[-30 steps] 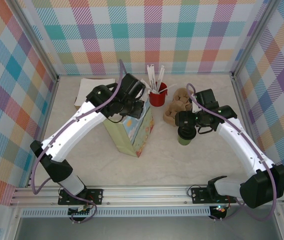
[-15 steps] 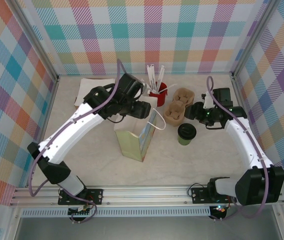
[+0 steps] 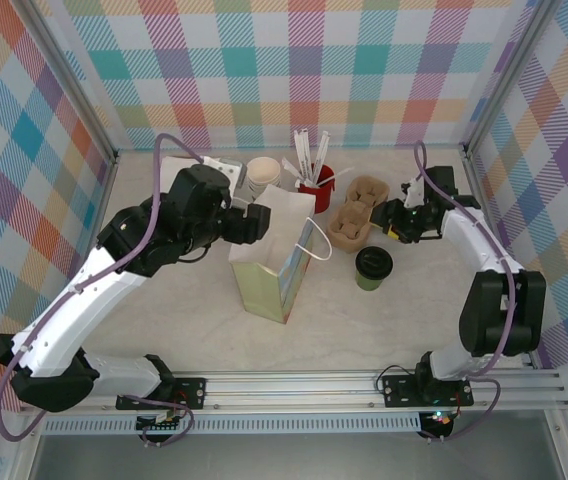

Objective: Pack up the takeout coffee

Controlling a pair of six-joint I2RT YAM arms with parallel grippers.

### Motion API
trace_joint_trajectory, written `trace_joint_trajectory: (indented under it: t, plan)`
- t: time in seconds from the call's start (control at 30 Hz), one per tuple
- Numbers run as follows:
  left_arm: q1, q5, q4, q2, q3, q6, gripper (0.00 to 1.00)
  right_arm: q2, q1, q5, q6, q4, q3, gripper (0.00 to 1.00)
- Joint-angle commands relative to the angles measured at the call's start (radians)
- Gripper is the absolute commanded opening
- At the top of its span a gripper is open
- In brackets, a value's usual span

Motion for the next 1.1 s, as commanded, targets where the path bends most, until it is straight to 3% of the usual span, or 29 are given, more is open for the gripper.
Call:
trace_joint_trajectory:
  t: [0.0,0.43,1.07]
  plan:
    - [-0.012,-0.065,0.035,-0.039,-0.031,-0.015,0.87,0.049,-0.003,-0.051,0.004,0.023,0.05,0.54]
    - [-0.011,-0.068,0.041,-0.038,-0.024,-0.008,0.9,0.176,-0.004,-0.071,0.009,0.031,0.124,0.43]
    - [-0.011,-0.071,0.038,-0.03,-0.024,-0.008,0.92,0.218,-0.003,-0.115,0.032,0.057,0.116,0.26]
